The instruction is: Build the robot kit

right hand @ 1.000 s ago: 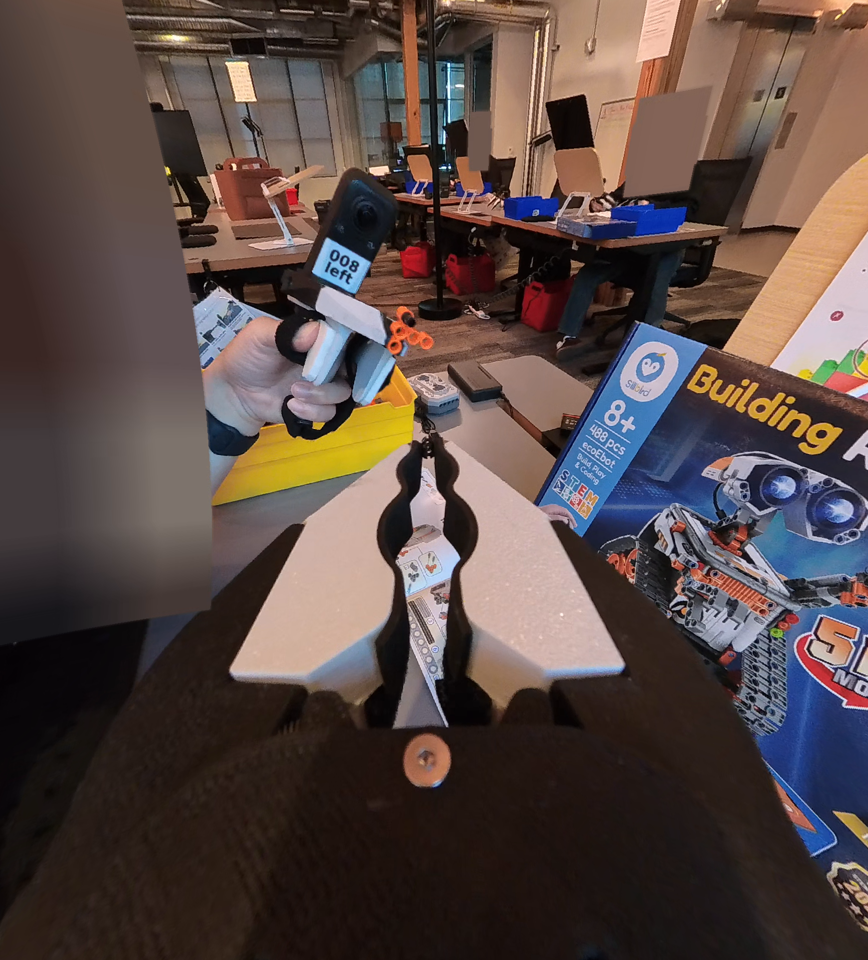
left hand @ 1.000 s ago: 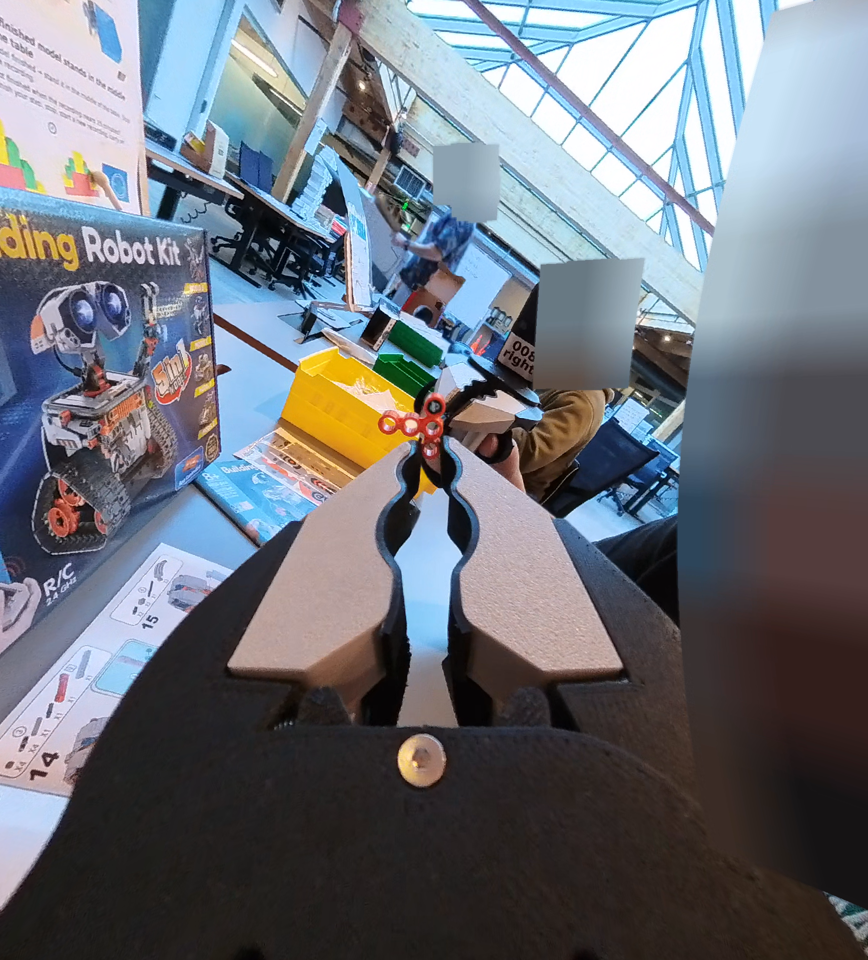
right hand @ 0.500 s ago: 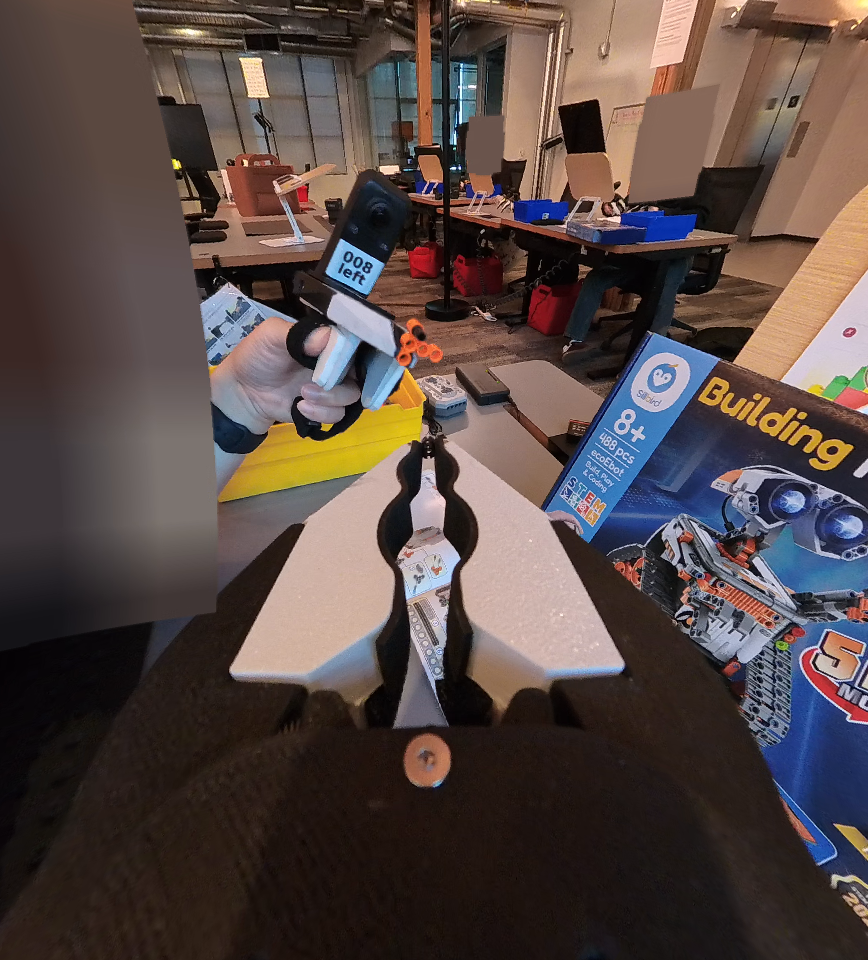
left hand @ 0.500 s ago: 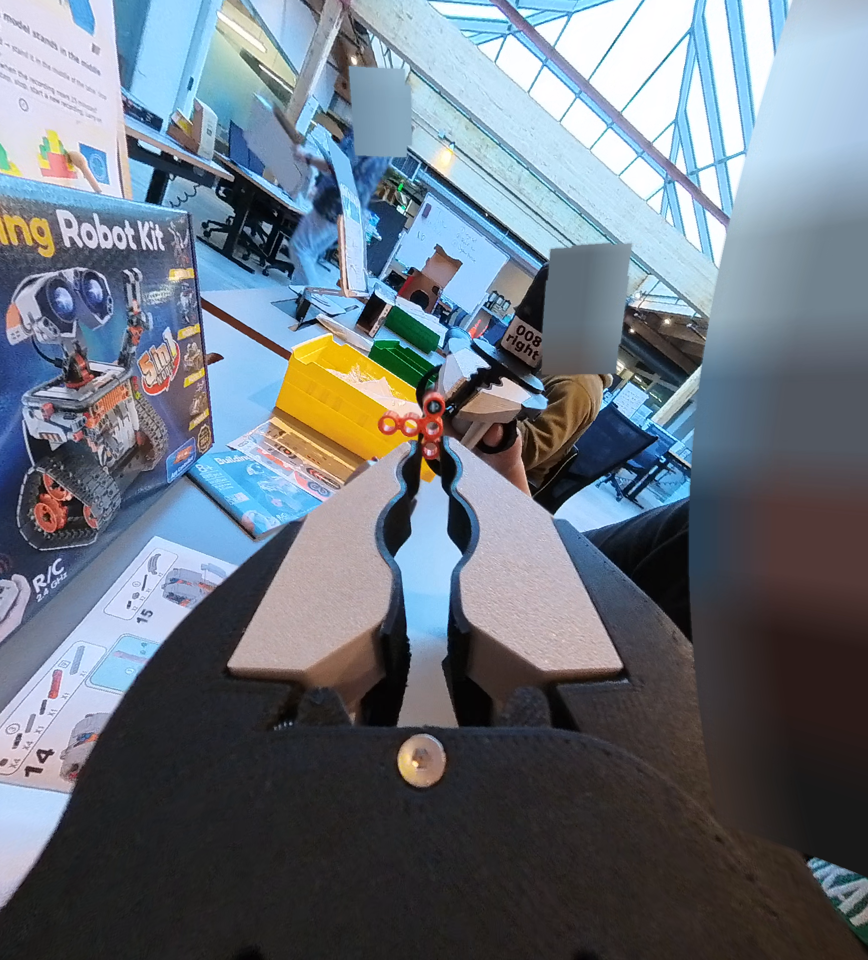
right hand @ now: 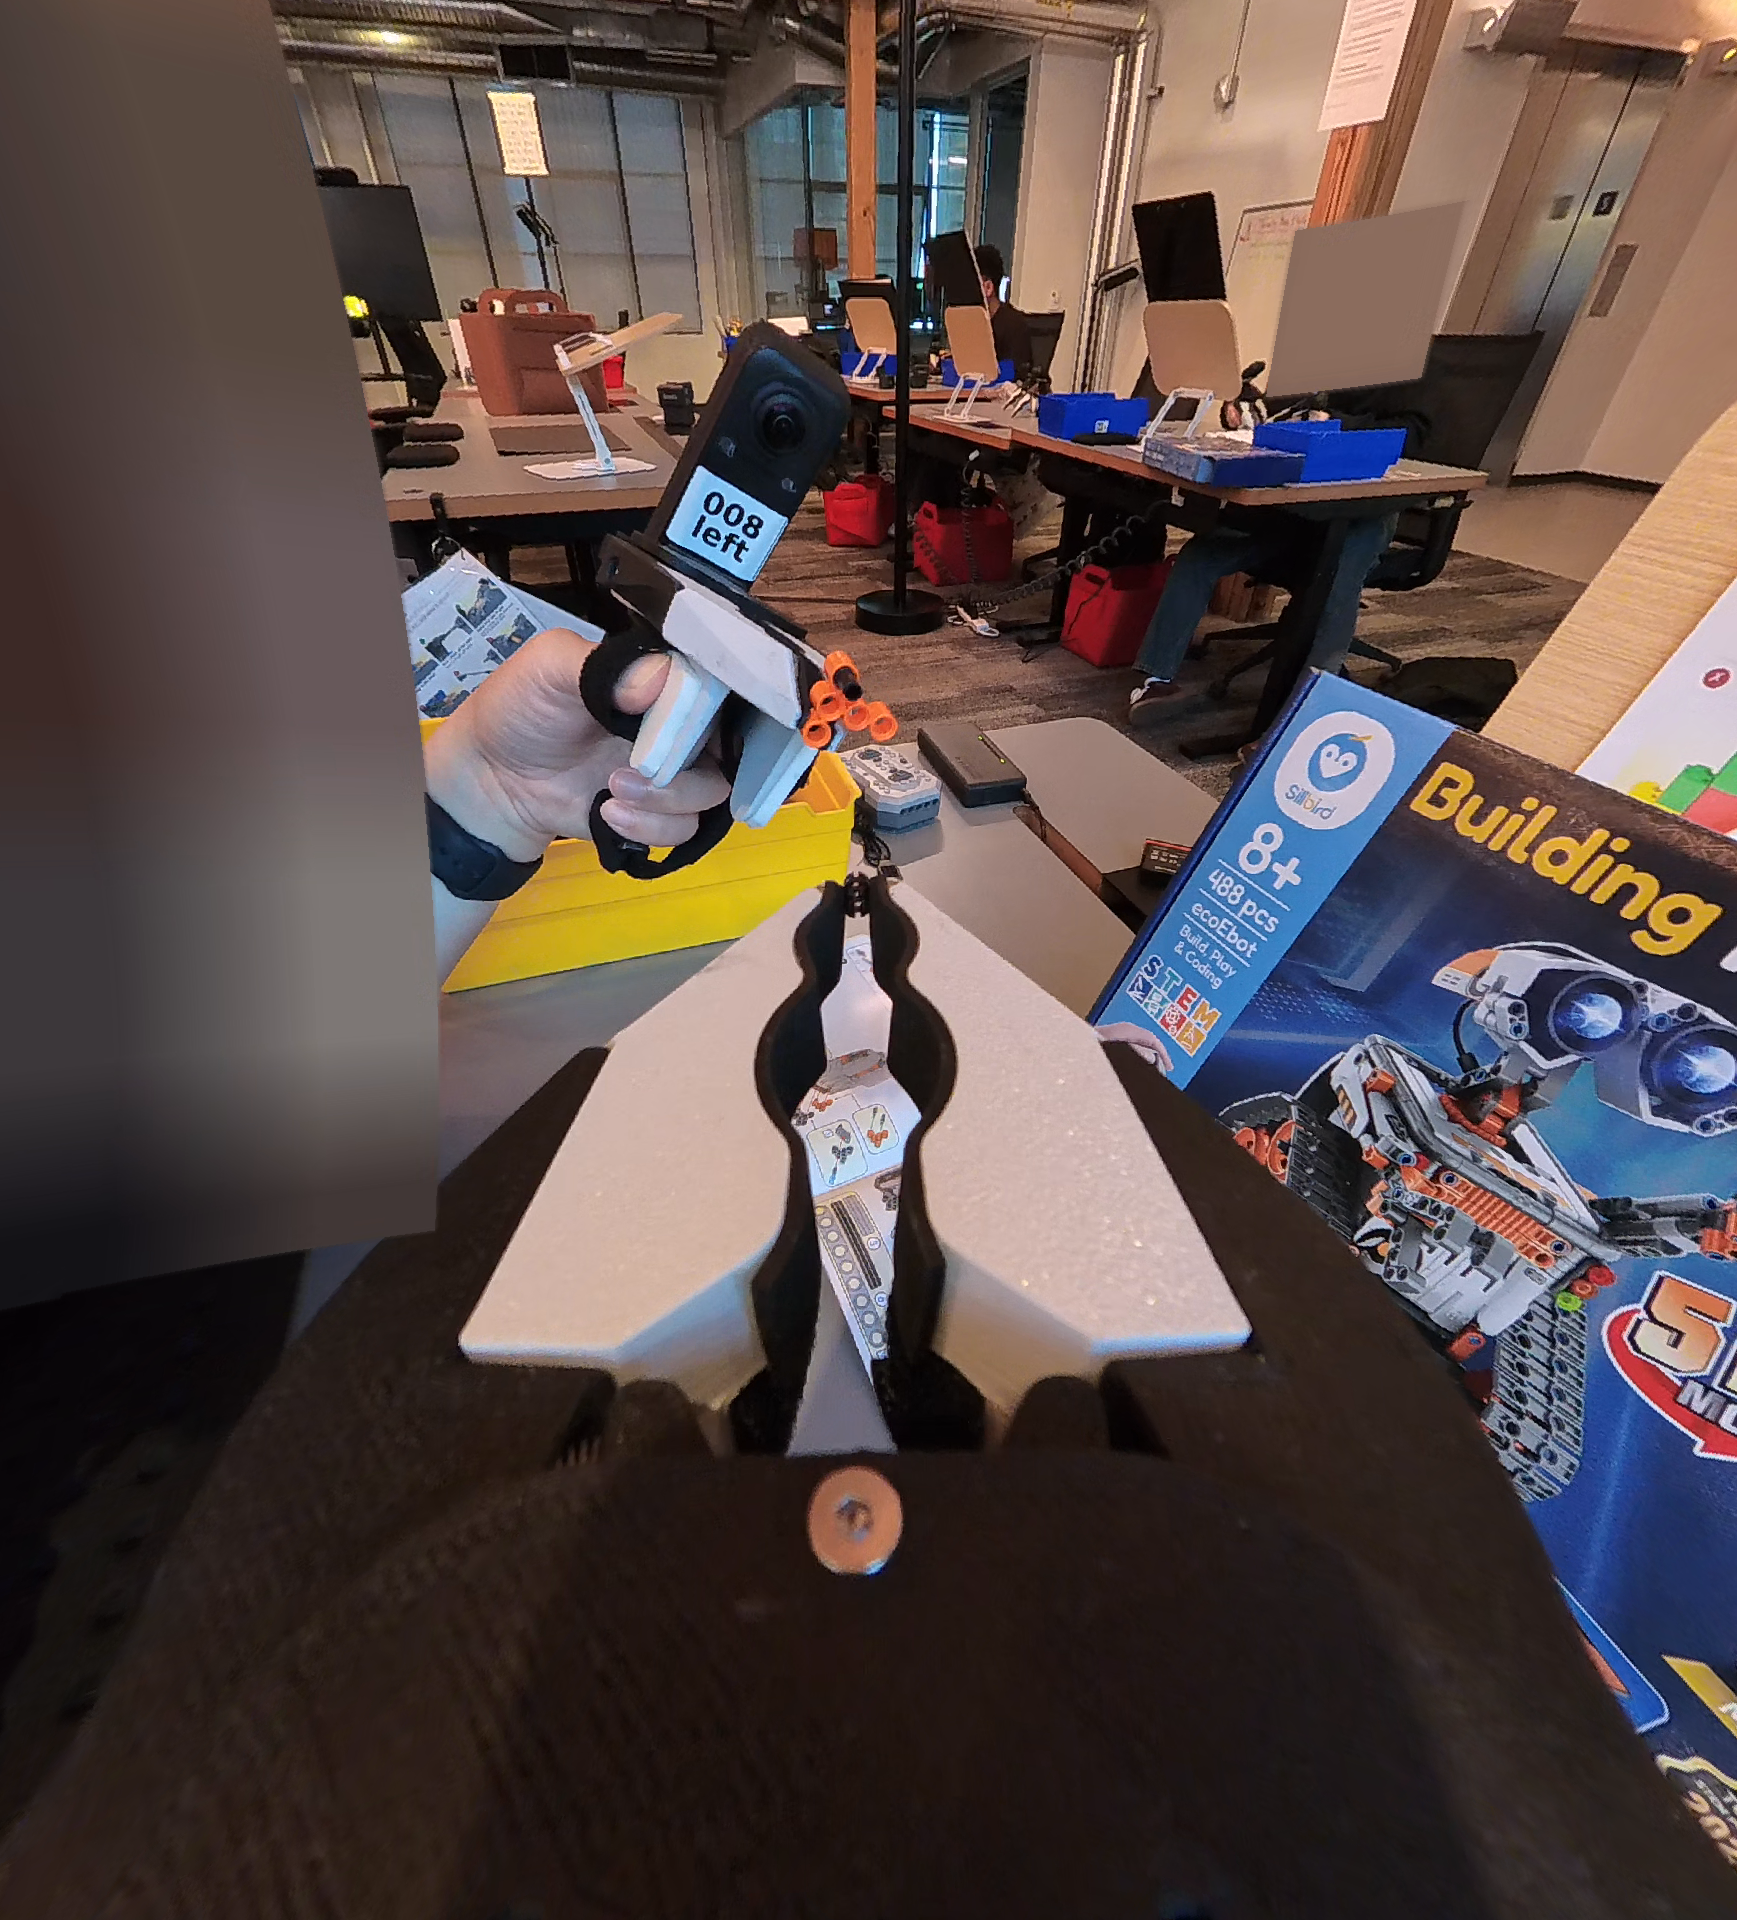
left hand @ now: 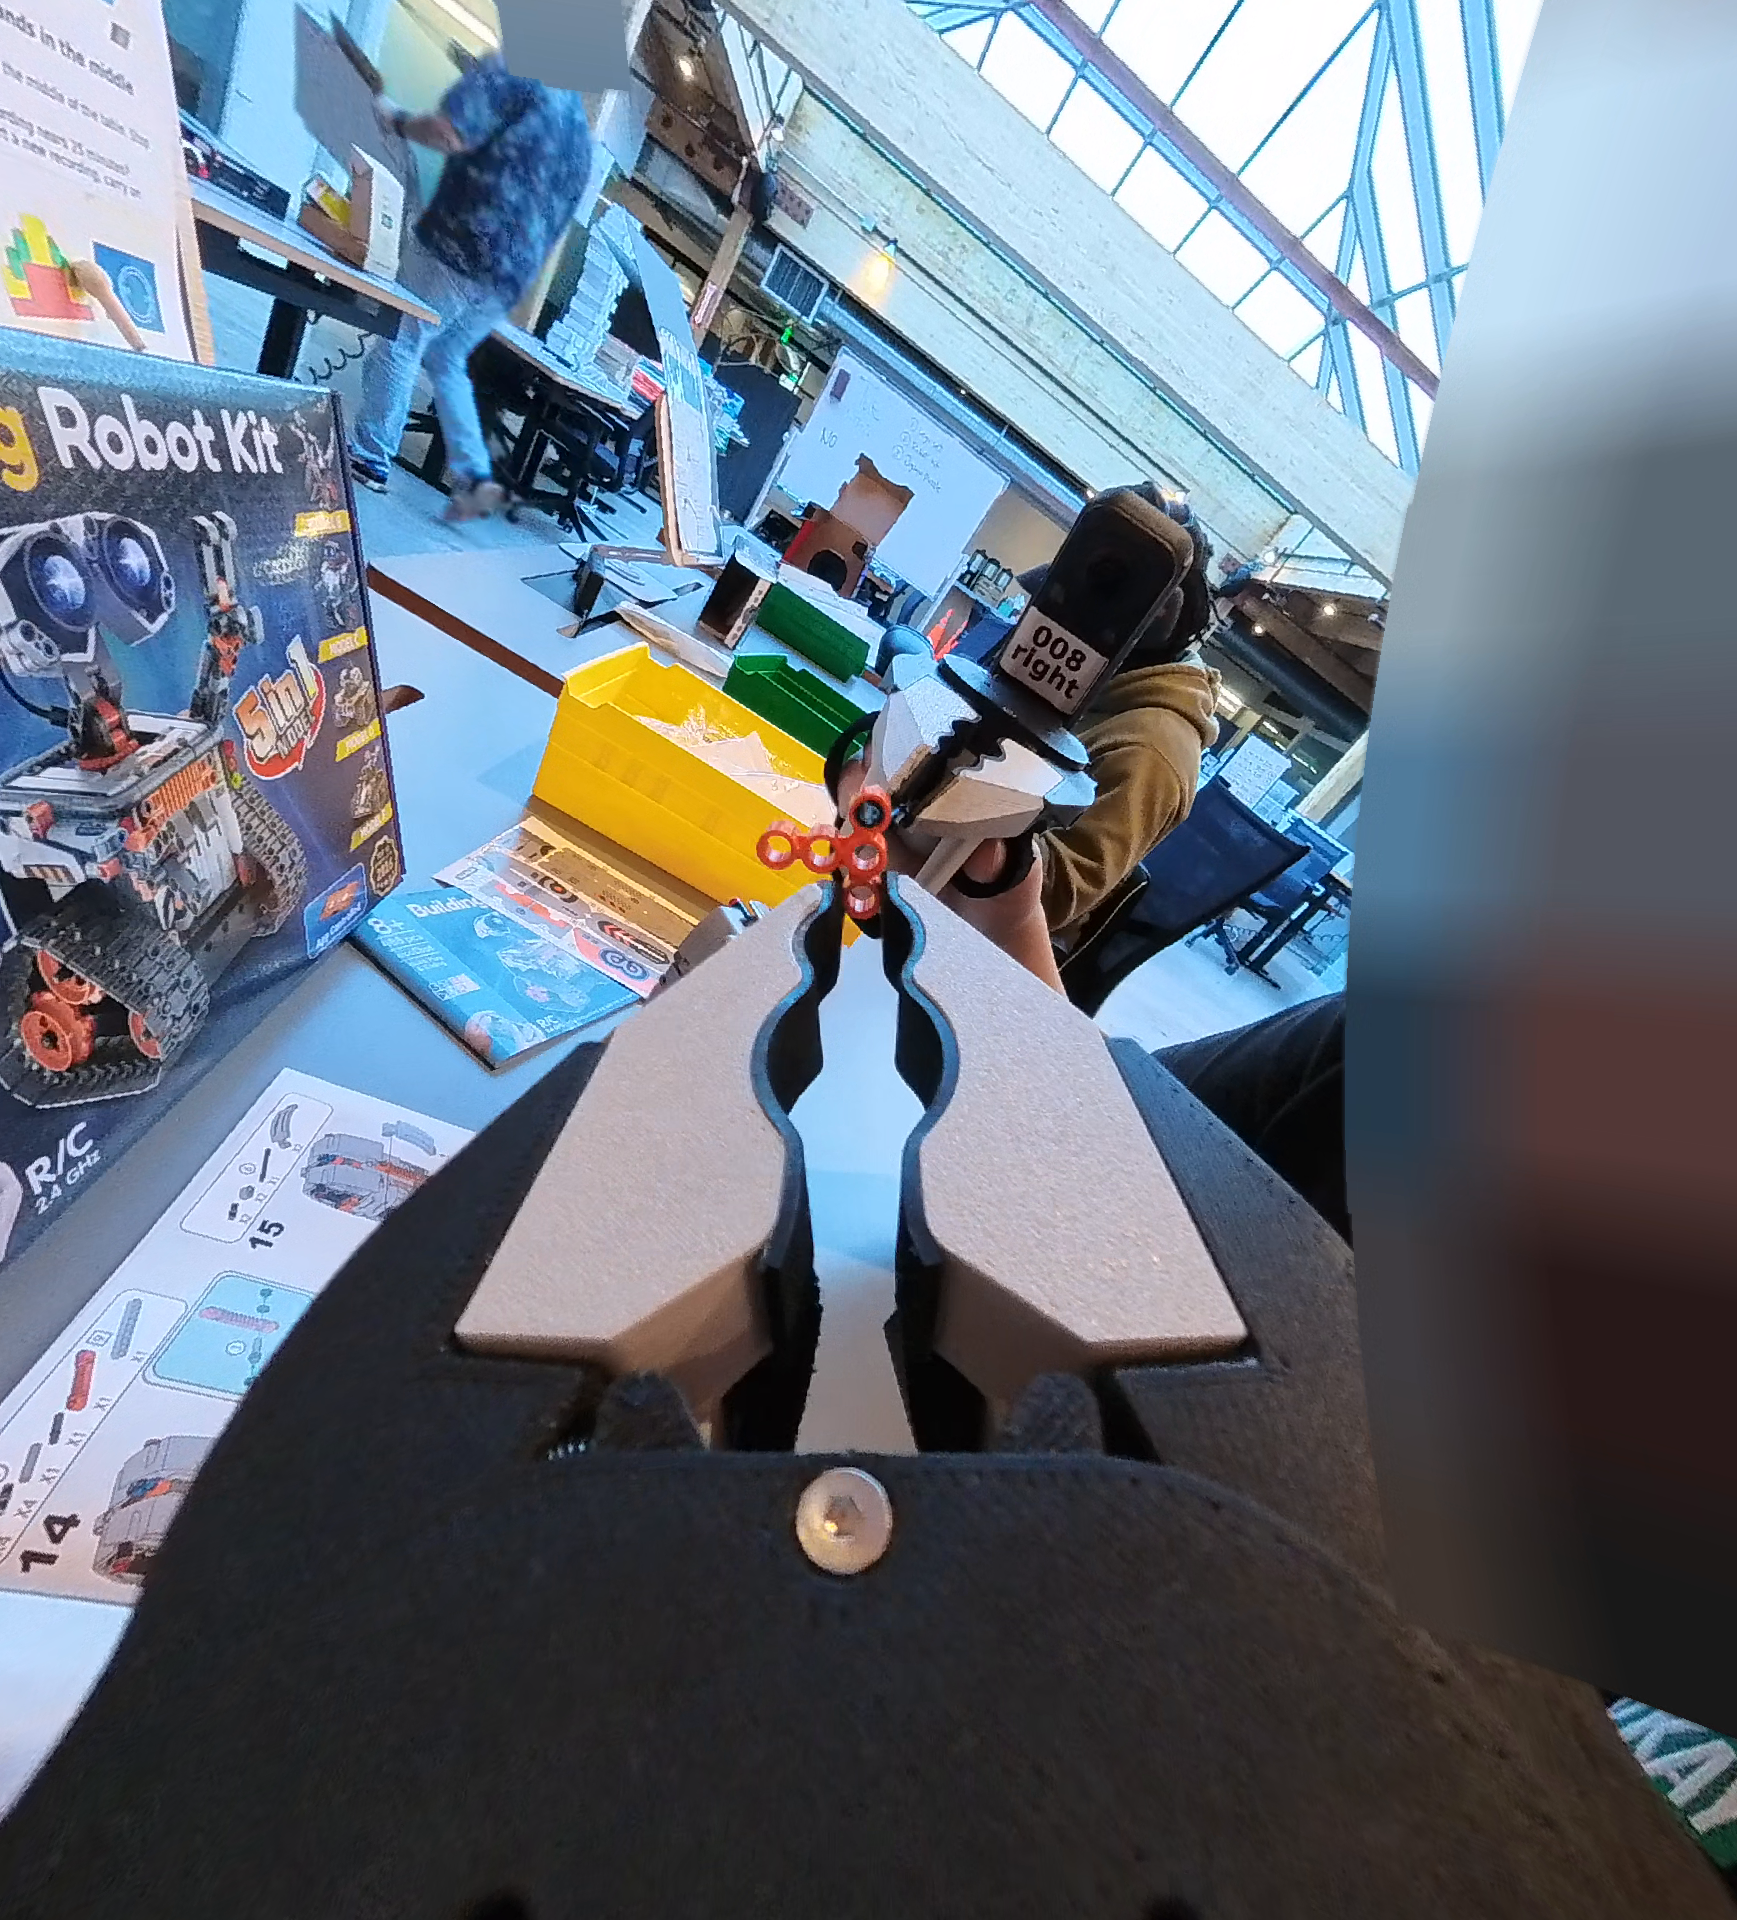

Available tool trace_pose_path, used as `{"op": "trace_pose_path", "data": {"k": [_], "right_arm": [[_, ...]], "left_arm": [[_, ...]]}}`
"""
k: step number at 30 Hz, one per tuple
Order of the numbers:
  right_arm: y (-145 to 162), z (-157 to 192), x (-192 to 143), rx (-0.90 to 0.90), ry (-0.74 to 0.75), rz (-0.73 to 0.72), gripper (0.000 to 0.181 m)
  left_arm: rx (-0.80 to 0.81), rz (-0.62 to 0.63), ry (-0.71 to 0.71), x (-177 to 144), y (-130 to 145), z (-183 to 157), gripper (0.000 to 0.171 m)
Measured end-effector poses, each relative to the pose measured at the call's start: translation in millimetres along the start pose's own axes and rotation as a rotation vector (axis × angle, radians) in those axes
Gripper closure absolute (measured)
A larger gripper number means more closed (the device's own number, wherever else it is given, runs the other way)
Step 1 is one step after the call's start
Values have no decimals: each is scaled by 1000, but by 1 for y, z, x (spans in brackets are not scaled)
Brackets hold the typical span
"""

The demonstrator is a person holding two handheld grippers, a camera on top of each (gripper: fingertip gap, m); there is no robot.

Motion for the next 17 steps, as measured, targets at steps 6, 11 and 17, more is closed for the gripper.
{"op": "trace_pose_path", "data": {"k": [6,11,17], "right_arm": [[1,1,2,0,-9,10,178],[3,1,7,10,-21,10,178],[0,11,20,35,-89,-36,179]], "left_arm": [[-20,23,4,-1,2,8,168],[-50,29,96,0,5,16,168],[-59,46,204,3,7,13,168]]}}
Point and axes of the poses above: each gripper's, where its closed fingertips meet, x out along the fingers, y out of its underside, z = x × y across the jaws, the point moved 10 cm from there along -x, back along the fingers, and after that the axes turned 10 degrees about -x, right-handed, at the moved point
